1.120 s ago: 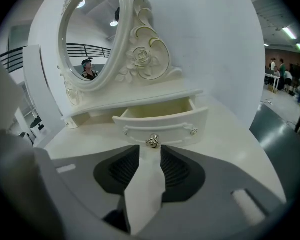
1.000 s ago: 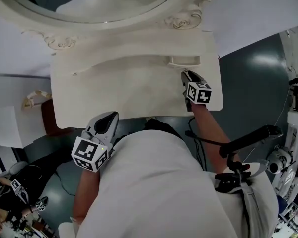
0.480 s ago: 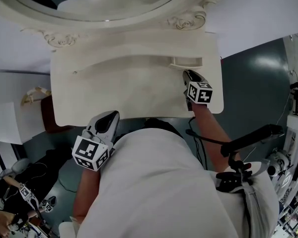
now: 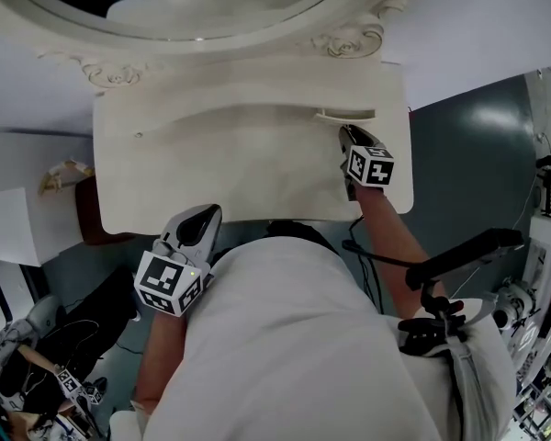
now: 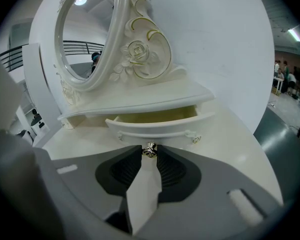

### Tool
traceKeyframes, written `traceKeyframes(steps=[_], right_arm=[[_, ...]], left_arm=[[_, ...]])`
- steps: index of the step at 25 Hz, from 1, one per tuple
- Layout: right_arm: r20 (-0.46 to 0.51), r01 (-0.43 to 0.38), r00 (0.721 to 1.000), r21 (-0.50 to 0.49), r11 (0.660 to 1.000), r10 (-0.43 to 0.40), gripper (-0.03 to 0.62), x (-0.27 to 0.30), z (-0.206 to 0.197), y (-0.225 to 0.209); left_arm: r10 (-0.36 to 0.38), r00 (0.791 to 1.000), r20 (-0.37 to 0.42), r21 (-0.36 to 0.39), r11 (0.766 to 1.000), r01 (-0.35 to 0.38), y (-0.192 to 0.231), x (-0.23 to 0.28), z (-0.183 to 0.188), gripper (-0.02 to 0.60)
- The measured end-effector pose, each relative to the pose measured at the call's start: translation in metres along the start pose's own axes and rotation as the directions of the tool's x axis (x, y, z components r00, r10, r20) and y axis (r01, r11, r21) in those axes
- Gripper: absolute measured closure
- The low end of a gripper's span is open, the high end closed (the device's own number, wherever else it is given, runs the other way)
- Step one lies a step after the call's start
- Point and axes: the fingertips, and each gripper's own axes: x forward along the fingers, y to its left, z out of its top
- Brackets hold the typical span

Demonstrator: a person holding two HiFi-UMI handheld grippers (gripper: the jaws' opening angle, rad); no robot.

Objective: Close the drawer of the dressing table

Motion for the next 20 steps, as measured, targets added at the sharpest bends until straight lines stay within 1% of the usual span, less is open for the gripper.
traceKeyframes(steps=[20], right_arm=[[0.0,0.004,1.0,-0.035,0.999,-0.004,0.505,0.025,0.023,-0.007]], left_arm=[[0.044,0.999,0.006,-0.037,0.998,-0.044,0.009,-0.002,-0.001,0.578]])
